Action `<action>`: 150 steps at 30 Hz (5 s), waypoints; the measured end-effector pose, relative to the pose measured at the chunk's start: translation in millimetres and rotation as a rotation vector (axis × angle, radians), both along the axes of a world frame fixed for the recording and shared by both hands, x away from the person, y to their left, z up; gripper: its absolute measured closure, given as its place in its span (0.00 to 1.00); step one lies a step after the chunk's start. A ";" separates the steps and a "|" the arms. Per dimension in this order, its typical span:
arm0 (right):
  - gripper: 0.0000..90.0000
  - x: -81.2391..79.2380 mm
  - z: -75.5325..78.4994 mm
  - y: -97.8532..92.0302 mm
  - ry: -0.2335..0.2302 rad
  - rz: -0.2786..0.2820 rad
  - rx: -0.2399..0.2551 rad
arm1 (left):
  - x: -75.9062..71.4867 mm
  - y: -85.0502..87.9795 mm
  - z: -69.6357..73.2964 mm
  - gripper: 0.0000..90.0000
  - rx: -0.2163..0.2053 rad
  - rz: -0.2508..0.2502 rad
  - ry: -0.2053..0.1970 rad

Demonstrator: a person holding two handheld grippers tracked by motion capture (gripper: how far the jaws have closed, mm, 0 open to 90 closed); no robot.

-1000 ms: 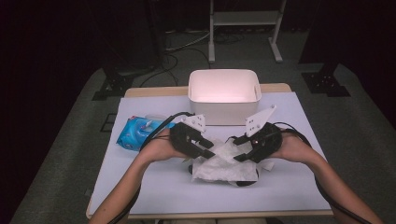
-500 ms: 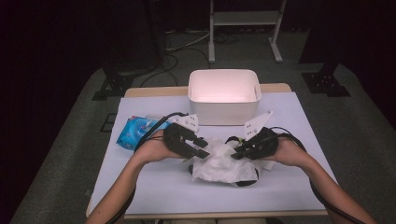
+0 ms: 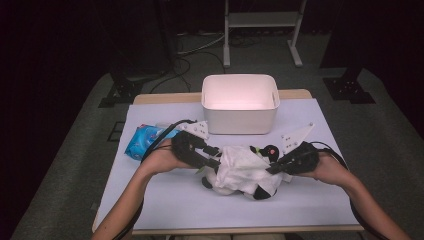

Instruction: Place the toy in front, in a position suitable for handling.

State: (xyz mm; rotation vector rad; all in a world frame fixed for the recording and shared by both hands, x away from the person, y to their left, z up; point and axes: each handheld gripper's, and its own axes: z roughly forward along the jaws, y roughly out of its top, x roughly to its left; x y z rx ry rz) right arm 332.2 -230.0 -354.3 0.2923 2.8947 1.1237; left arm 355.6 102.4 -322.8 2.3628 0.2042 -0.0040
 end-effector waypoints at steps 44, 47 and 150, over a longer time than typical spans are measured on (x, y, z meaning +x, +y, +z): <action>0.95 -15.7 -33.9 -102.2 0.093 -0.208 0.034 | -3.9 -14.6 -39.5 0.52 0.066 0.018 0.069; 0.94 -15.7 -28.4 -98.3 0.079 -0.201 0.037 | -7.5 -17.6 -39.2 0.52 0.073 0.009 0.057; 0.63 -21.7 0.1 12.7 -0.099 -0.051 0.008 | 0.3 -30.2 -42.6 0.35 0.077 0.072 0.041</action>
